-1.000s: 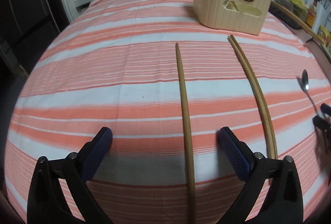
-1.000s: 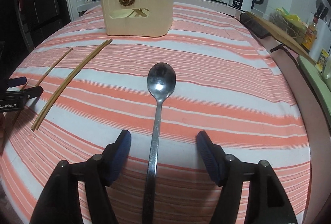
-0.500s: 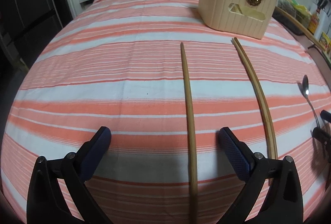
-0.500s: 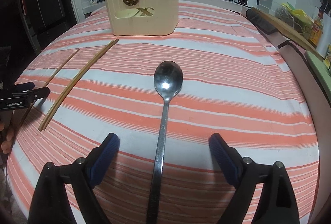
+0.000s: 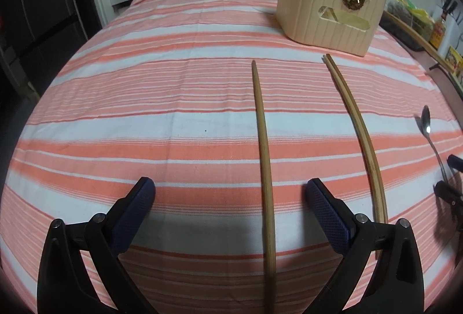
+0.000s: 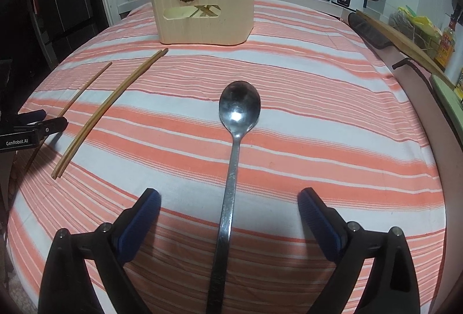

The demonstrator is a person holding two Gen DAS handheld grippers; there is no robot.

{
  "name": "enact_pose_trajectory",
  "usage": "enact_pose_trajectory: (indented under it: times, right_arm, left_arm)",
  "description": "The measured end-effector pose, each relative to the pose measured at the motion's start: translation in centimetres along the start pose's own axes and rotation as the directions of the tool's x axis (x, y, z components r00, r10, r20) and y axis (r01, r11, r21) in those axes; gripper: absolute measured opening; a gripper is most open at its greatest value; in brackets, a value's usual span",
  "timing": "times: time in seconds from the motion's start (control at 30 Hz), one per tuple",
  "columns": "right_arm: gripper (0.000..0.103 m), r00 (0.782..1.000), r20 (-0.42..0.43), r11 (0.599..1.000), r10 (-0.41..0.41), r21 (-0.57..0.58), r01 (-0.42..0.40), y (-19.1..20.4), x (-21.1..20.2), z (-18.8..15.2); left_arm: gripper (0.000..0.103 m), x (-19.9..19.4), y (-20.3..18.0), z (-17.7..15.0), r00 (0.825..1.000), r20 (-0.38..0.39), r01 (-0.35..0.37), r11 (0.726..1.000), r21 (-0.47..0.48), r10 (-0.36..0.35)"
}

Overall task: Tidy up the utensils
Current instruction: 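Reposition both open tools over the chopstick and the spoon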

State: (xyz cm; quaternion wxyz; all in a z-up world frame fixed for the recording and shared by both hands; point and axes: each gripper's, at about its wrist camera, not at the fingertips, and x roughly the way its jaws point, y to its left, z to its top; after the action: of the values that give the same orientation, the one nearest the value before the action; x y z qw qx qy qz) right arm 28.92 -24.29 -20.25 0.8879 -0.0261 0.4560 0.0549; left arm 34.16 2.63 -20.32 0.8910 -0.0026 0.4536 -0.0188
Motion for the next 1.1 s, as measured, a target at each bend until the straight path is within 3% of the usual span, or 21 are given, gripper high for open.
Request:
enact_pose_trajectory:
  times: [0.43, 0.57, 0.77, 0.93, 1.0, 1.07, 1.1]
  right_arm:
    - [0.103, 1.000, -0.025, 1.000, -0.006, -0.020, 0.005, 0.3, 0.5, 0.3]
    - [0.103, 1.000, -0.031, 1.000, -0.004, -0.027, 0.003, 0.4, 0.5, 0.4]
    - [0.100, 0.996, -0.091, 1.000, -0.009, -0.015, 0.008, -0.6, -0.9, -0.3]
    - [0.100, 0.998, -0.042, 0.999, -0.036, -0.012, 0.035, -1.3, -3.5, -3.3]
    - [0.095, 0.999, -0.021, 1.000, -0.030, -0.002, 0.030, -1.0, -4.1, -4.8]
    - [0.084, 0.999, 0.030, 0.999, -0.035, -0.013, 0.035, -0.3, -4.8, -5.6]
    - [0.080, 0.999, 0.043, 0.999, -0.031, -0.019, 0.032, 0.0, -5.0, -5.8]
  left_arm:
    - [0.103, 0.1, 0.1, 0.2, 1.000, -0.012, 0.003, 1.000, 0.002, -0.003]
    - [0.103, -0.3, 0.5, -0.1, 0.998, -0.042, 0.054, 0.996, 0.076, -0.051]
    - [0.103, -1.6, 1.3, -1.7, 0.992, -0.070, 0.116, 0.979, 0.169, -0.106]
    - [0.103, -3.9, 1.8, -4.8, 0.996, -0.037, 0.088, 0.986, 0.140, -0.083]
    - [0.102, -4.7, 1.4, -5.7, 0.996, -0.025, 0.086, 0.987, 0.133, -0.083]
    - [0.101, -5.3, 0.6, -6.4, 0.997, -0.004, 0.083, 0.986, 0.146, -0.083]
    - [0.095, -5.6, 0.2, -6.7, 0.996, 0.010, 0.090, 0.985, 0.145, -0.092]
